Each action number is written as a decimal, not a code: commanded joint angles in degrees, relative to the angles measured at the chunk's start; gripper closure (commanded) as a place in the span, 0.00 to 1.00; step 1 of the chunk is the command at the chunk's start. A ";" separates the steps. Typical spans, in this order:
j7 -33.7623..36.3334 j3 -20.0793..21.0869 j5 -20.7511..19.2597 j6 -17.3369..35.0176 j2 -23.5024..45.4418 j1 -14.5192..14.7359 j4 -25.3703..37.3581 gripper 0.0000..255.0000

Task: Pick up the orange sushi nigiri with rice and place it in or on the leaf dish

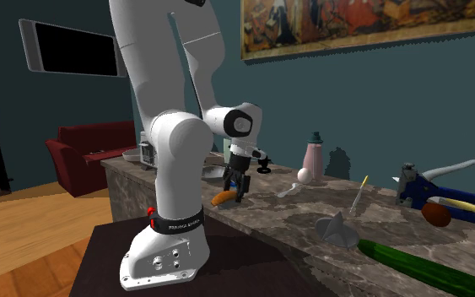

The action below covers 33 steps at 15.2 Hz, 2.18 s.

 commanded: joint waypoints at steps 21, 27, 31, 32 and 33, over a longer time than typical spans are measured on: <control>-0.37 -1.38 0.66 -9.21 -8.67 1.09 0.60 1.00; -0.22 -2.80 0.20 -16.81 -15.07 1.61 1.84 1.00; -0.03 -3.76 -0.36 -21.58 -18.69 1.78 3.01 1.00; 0.03 -4.00 -0.52 -22.74 -19.52 1.81 3.35 1.00; 0.08 -4.24 -0.69 -23.88 -20.31 1.82 3.70 1.00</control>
